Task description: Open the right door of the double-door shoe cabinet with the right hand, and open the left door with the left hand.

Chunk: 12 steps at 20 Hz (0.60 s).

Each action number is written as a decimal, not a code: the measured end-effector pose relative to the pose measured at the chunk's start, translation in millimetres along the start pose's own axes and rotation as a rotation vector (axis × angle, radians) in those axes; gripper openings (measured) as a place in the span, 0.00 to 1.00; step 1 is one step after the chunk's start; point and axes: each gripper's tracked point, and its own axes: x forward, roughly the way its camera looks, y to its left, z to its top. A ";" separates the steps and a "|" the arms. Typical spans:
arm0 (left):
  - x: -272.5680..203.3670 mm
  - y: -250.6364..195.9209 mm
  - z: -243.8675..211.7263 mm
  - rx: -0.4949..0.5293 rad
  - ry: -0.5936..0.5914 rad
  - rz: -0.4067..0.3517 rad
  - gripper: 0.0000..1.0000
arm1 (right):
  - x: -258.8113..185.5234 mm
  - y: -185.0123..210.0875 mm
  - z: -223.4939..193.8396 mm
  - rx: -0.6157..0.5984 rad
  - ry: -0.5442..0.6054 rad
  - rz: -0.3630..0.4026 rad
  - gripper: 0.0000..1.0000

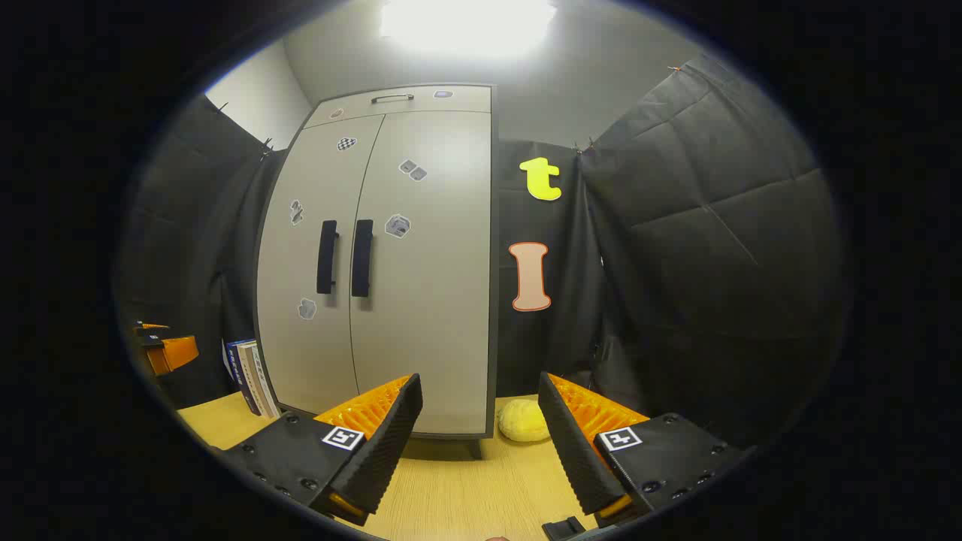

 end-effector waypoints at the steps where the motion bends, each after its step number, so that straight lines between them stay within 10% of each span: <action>1: -0.9 0.1 1.0 0.005 -0.002 0.000 0.98 | -0.4 0.5 -1.9 -0.002 0.004 0.000 0.98; 12: -12.0 6.7 5.1 0.011 -0.026 0.027 1.00 | -2.9 4.6 -4.0 0.009 0.019 0.007 0.98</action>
